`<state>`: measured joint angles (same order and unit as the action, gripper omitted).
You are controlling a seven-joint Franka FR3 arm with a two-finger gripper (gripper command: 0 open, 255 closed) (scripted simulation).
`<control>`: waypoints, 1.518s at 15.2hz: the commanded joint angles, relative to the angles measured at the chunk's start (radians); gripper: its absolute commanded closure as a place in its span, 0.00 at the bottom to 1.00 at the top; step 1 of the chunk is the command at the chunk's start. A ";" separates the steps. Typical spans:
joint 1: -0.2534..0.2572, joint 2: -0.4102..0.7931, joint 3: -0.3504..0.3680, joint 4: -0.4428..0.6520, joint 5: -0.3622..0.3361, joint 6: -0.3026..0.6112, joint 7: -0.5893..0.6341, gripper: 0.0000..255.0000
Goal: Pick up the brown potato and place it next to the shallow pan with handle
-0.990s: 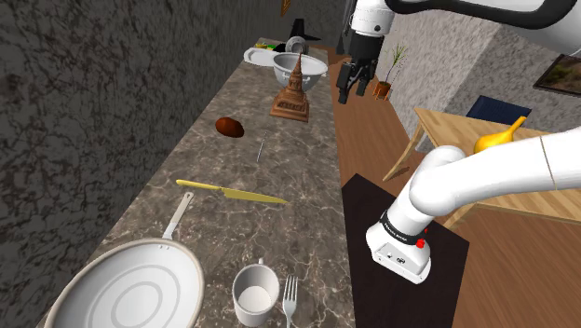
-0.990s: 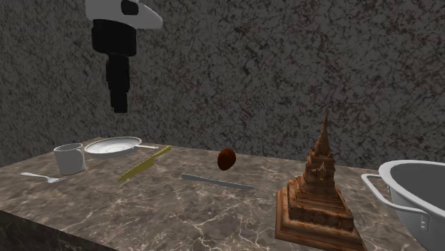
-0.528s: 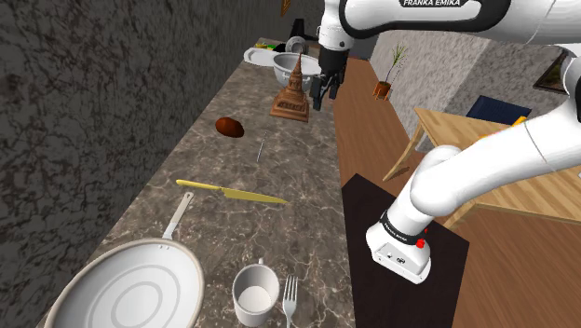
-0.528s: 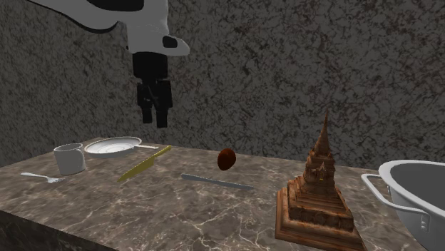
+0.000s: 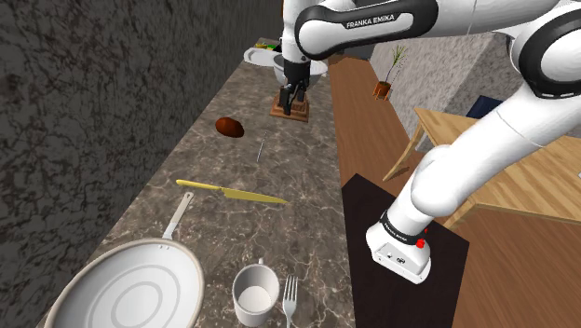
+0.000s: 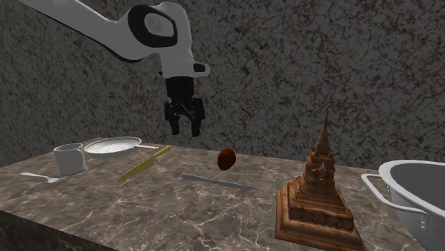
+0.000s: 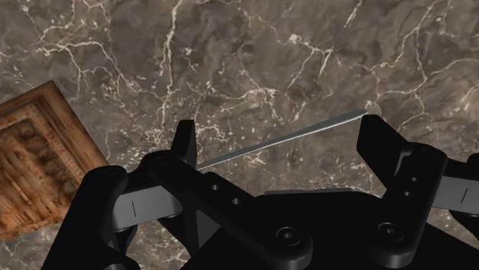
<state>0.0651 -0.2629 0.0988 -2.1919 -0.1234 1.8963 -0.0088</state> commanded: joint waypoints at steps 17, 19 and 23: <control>0.092 0.647 0.059 0.474 -0.310 0.196 -0.027 0.00; 0.104 0.694 0.058 0.522 -0.331 0.198 -0.032 0.00; 0.098 0.719 0.050 0.507 -0.342 0.238 -0.026 0.00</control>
<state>0.1642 0.4476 0.1503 -1.6837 -0.4617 2.1240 -0.0364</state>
